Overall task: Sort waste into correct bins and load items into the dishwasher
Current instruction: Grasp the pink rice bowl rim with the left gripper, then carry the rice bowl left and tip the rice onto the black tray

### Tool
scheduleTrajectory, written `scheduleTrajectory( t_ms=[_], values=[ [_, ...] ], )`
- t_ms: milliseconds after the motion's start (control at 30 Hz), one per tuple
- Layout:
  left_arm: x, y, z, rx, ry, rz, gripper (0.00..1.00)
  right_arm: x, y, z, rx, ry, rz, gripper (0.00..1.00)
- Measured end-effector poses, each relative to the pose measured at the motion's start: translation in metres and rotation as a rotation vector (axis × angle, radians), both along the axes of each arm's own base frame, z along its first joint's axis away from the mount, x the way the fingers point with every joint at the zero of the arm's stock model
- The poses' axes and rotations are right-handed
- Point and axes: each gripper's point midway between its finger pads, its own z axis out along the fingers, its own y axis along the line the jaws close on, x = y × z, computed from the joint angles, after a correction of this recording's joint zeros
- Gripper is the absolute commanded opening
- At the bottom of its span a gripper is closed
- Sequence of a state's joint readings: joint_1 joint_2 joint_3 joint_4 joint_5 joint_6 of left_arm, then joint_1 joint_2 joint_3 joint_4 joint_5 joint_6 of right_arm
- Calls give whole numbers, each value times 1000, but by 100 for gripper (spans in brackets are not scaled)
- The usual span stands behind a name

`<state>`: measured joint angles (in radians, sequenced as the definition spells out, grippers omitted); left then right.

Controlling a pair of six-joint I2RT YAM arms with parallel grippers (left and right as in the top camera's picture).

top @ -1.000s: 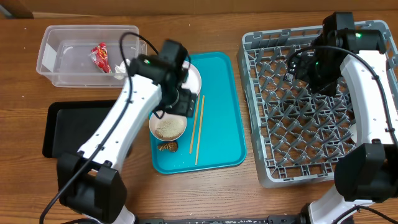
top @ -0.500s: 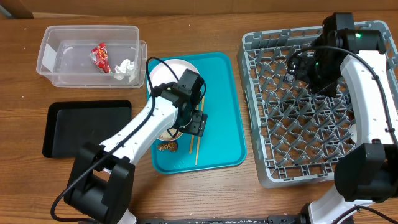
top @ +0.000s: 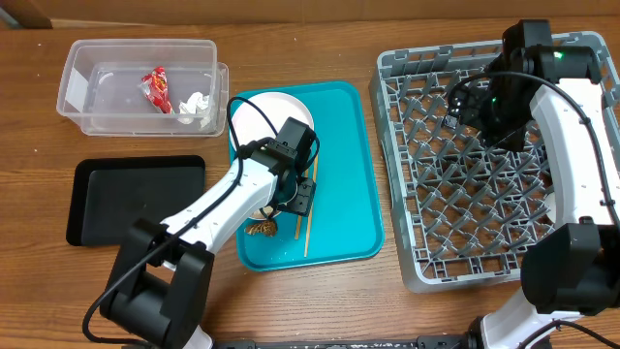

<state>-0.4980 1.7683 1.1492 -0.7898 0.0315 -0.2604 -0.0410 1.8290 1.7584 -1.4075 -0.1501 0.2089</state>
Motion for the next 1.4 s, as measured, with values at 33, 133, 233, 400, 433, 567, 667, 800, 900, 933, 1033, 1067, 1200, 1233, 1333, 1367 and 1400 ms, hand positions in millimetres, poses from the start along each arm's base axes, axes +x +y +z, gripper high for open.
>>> scheduleTrajectory(
  t_ms=[33,133,233,400,433,567,667,800,900,933,1033,1067,1200,1233,1333,1367,1400],
  values=[
    [1,-1,-1,-2,-2,0,55,0,0,0,0,0,0,93],
    [2,-1,-6,3,3,4,42,0,0,0,0,0,0,93],
    [1,0,-12,13,19,5,22,0,0,0,0,0,0,93],
    [1,2,-15,26,20,2,4,0,0,0,0,-1,0,93],
    [2,3,-14,33,15,4,4,0,0,0,0,0,0,93],
    [2,6,-10,49,17,5,4,0,0,0,0,0,0,93],
    [0,8,-2,64,34,5,4,0,0,0,0,0,0,93],
    [1,5,16,62,56,4,4,0,0,0,0,1,0,93],
    [7,1,33,53,50,7,4,-2,0,0,0,8,0,93],
    [8,1,39,50,52,15,4,-2,0,0,0,10,0,93],
    [9,5,46,44,65,51,4,-3,0,-1,0,15,0,93],
    [9,9,47,42,76,67,4,-4,0,-1,1,16,0,93],
    [12,29,50,9,109,144,4,-4,-1,-1,-3,17,-1,93],
    [15,34,52,-9,111,167,4,-4,-1,-1,-8,17,-1,93],
    [22,54,60,-64,114,229,4,-5,-3,-1,-15,20,-3,93],
    [23,60,63,-83,118,249,4,-5,-3,-1,-20,22,-3,93],
    [24,67,65,-100,120,266,4,-6,-4,-1,-23,26,-4,93]
  ],
)
